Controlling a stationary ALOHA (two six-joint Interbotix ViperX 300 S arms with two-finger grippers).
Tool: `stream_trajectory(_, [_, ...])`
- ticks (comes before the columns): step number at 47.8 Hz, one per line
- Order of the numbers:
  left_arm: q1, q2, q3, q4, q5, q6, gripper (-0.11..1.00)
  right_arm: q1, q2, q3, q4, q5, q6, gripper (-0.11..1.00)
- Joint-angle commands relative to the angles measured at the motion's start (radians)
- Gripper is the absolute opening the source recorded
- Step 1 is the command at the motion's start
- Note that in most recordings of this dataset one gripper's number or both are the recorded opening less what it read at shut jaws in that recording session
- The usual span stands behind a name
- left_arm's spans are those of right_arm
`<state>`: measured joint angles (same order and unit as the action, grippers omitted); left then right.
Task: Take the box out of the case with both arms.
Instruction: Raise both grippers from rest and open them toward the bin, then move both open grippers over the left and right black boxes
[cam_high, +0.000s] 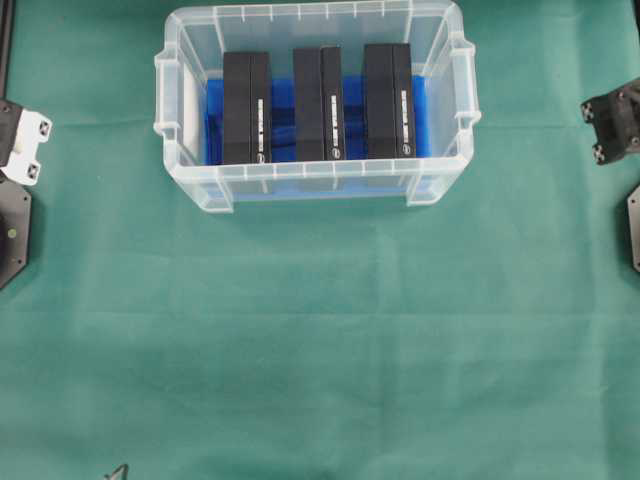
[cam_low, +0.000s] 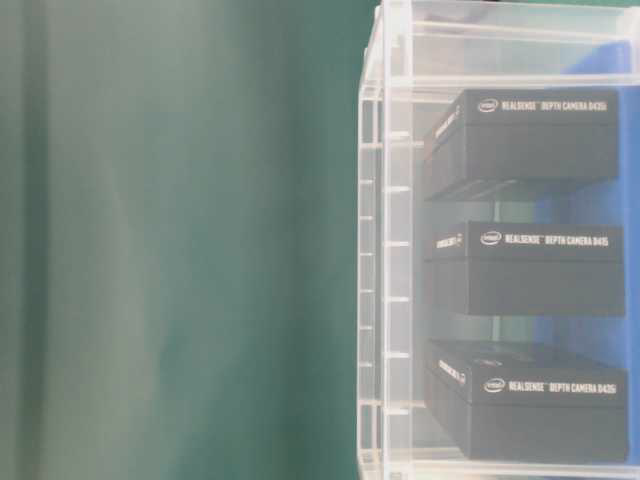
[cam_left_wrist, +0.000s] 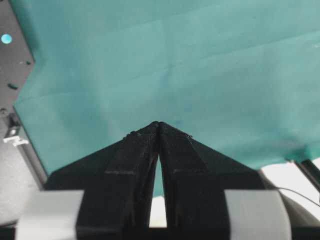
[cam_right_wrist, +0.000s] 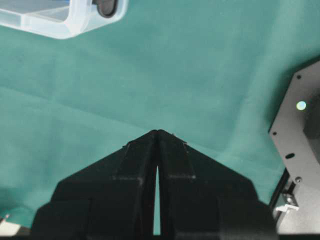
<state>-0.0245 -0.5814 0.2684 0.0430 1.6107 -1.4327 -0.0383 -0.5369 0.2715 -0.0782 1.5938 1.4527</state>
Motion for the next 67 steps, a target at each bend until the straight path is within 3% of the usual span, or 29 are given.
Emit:
stream_trajectory(1, [0.009,0.003,-0.029,0.011,0.006,0.002,0.0,0.0,0.005,-0.026,-0.011,-0.003,0.002,0.0])
stream_trajectory(6, [0.044,0.003,-0.029,0.017,0.006,0.028,0.0,-0.018,0.011,-0.031,-0.025,-0.003,-0.011,0.0])
stream_trajectory(9, [0.091,0.003,-0.029,0.017,0.005,0.078,0.0,-0.049,0.017,-0.029,-0.041,-0.002,-0.029,0.0])
stream_trajectory(14, [0.184,0.005,-0.031,0.017,0.0,0.17,0.0,-0.132,0.031,-0.034,-0.071,-0.006,-0.103,0.0])
stream_trajectory(23, [0.313,0.008,-0.035,0.015,-0.002,0.301,0.0,-0.262,0.064,-0.048,-0.072,-0.008,-0.224,0.0])
stream_trajectory(30, [0.333,0.008,-0.034,0.012,-0.002,0.334,0.0,-0.285,0.078,-0.057,-0.072,-0.012,-0.253,0.0])
stream_trajectory(41, [0.325,-0.003,-0.026,0.003,0.0,0.33,0.01,-0.285,0.075,-0.052,-0.052,-0.021,-0.265,0.0])
stream_trajectory(47, [0.325,0.002,-0.017,0.003,-0.002,0.328,0.19,-0.285,0.074,-0.038,-0.052,-0.02,-0.272,0.0])
stream_trajectory(53, [0.314,0.008,-0.006,0.003,-0.003,0.328,0.57,-0.285,0.071,-0.012,-0.054,-0.021,-0.272,0.02])
stream_trajectory(56, [0.308,0.009,-0.003,0.003,-0.002,0.328,0.74,-0.285,0.071,0.003,-0.055,-0.021,-0.27,0.11])
stream_trajectory(59, [0.304,0.011,0.002,0.003,-0.002,0.325,0.87,-0.285,0.071,0.011,-0.063,-0.021,-0.267,0.28])
stream_trajectory(67, [0.304,0.009,0.011,0.003,0.003,0.307,0.9,-0.285,0.071,0.017,-0.112,-0.021,-0.259,0.78])
